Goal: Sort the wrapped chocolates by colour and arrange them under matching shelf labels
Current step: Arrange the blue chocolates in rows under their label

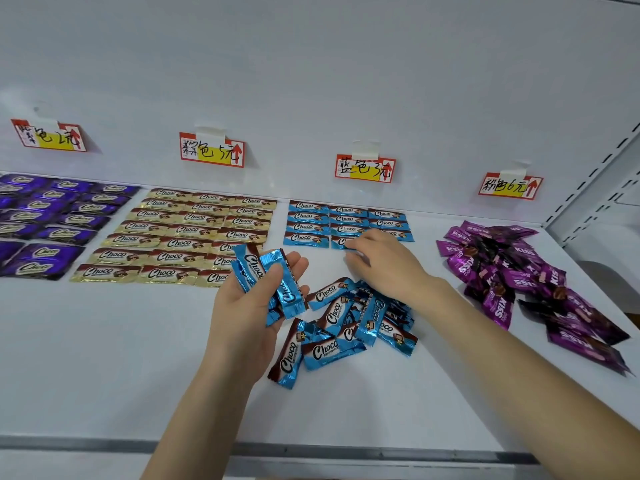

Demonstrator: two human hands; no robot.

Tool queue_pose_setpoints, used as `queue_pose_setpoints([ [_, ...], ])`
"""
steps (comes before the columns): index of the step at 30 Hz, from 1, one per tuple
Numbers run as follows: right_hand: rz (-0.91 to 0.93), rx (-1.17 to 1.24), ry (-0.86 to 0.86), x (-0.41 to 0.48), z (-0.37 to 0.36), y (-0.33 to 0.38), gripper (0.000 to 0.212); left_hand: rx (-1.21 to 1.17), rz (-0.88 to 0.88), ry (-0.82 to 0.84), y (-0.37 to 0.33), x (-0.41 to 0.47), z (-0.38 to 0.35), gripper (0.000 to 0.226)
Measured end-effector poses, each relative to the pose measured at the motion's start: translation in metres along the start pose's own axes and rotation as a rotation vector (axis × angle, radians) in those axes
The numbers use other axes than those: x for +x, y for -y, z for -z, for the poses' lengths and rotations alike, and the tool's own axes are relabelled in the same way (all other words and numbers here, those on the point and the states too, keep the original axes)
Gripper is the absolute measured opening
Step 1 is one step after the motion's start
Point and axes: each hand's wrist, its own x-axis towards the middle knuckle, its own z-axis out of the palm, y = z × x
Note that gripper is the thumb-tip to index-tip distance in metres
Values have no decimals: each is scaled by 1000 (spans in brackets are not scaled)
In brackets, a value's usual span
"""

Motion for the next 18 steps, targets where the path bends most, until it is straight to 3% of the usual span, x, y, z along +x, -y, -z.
queue_pose_setpoints([
  [11, -28, -8, 20, 4, 2, 3, 35, -68, 67, 0, -3, -1, 1, 32],
  [18, -17, 51, 6, -1, 7, 7, 35, -43, 29, -7, -2, -10, -2, 21],
])
